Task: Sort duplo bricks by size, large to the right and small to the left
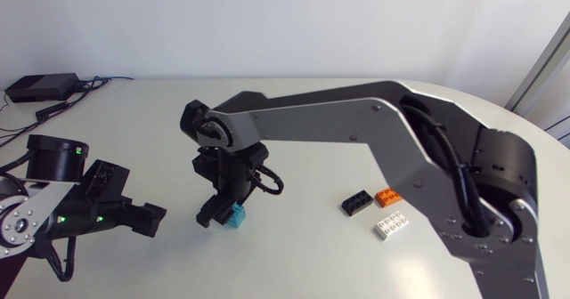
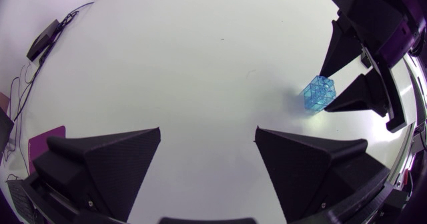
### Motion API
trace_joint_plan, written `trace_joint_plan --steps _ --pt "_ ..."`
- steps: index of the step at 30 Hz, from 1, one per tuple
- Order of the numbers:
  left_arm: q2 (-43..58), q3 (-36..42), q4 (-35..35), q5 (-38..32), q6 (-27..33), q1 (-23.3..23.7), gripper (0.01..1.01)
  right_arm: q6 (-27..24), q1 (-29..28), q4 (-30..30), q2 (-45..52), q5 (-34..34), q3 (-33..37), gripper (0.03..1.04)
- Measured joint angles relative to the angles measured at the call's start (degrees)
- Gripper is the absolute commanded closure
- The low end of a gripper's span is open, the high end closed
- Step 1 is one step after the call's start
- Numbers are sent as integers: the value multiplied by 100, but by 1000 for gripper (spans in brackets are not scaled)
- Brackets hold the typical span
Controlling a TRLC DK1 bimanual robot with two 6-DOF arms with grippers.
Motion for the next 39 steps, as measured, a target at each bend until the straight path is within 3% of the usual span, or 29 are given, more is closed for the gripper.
trace_joint_plan --steps 5,12,20,25,31,34,37,39 --pt "2 0 0 -2 -24 -205 44 0 4 0 11 -70 0 108" --pt "428 164 111 7 -264 -1091 44 7 -468 77 -732 -92 -229 95" --pt "1749 1115 142 17 -741 -1967 44 7 -1792 645 -2533 -42 -1488 95" --pt "2409 1707 55 20 -1088 -2555 51 2 -2238 903 -3062 -44 -2500 95" --pt "2986 2079 -151 20 -1305 -2789 213 -22 -2367 1045 -3255 -92 -3110 95" --pt "3080 2083 -225 20 -1386 -2787 407 -42 -2387 1121 -3373 -109 -3206 95" --pt "3108 2083 -243 20 -1408 -2778 711 -44 -2396 1235 -3449 -111 -3283 95" --pt "3108 2083 -221 20 -1425 -2756 731 -44 -2396 1300 -3458 -114 -3353 95"
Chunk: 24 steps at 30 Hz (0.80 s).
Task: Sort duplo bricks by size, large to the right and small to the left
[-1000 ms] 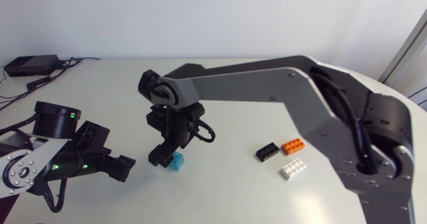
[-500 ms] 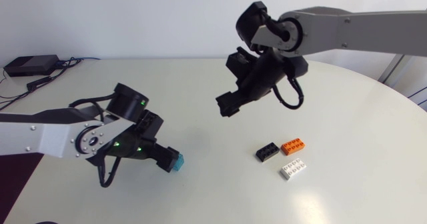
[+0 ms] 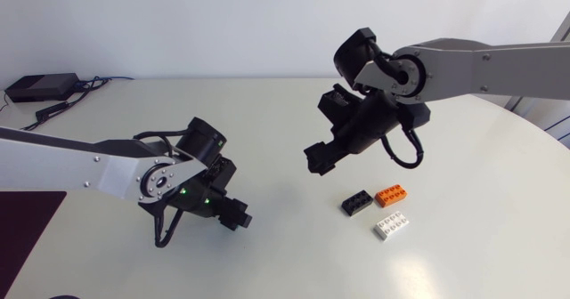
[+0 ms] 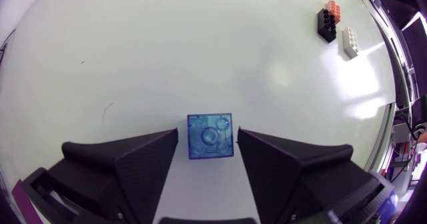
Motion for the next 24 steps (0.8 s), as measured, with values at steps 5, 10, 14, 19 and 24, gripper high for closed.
trace_joint_plan --steps 5,10,14,19,24 --pt "-22 -24 142 0 0 46 780 2 0 61 -2 0 -173 95" --pt "-297 -142 114 295 2 168 785 0 0 63 -28 0 -225 95" --pt "-682 -142 -114 802 50 741 785 0 7 76 -33 -2 -262 95" --pt "-898 -177 -260 227 380 1239 785 2 52 107 -33 -2 -411 95" --pt "-935 -516 -267 -778 675 1239 785 2 111 162 -33 -2 -450 95"
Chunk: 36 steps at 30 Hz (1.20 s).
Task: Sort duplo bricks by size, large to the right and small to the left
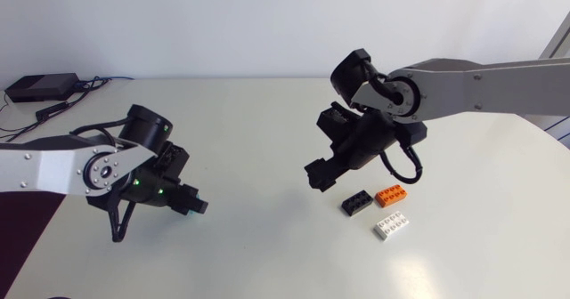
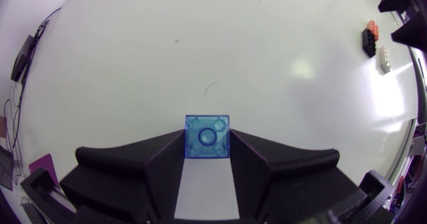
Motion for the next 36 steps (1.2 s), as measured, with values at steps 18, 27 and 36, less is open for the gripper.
trace_joint_plan --steps 18,27,36 --pt "560 756 -1499 4905 107 1235 784 2 1287 745 26 -450 -24 93" --pt "887 1051 -1537 5676 107 1235 784 2 1849 970 337 -444 101 95" --pt "968 1082 -1541 5753 105 1252 784 4 2216 962 798 -271 774 136"
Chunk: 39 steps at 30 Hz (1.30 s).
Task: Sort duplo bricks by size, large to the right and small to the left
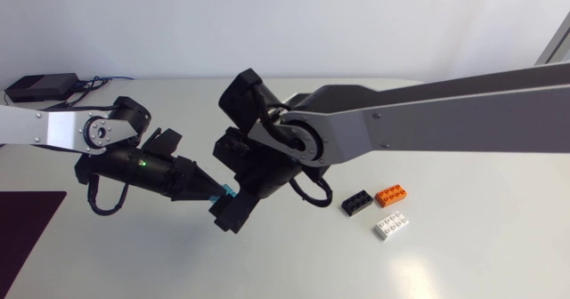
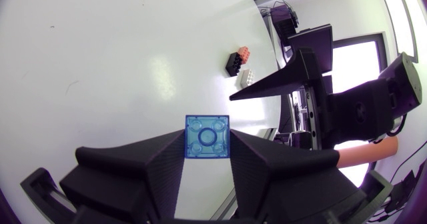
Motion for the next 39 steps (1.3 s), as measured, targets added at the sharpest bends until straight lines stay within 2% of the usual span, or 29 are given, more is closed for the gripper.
trace_joint_plan --steps 8,12,18,28,36,39 --pt "0 2 -61 55 0 11 784 0 74 -17 365 109 199 228" --pt "-2 0 -133 170 2 31 784 0 74 -37 374 111 221 466" --pt "-24 0 -216 216 2 37 784 0 76 -33 374 109 221 710" --pt "-103 0 -400 393 26 282 784 0 109 87 372 96 212 715" --pt "-142 59 -802 428 442 739 784 -2 111 24 372 94 26 720" --pt "-153 140 -960 24 682 852 784 -2 111 -17 372 107 26 720"
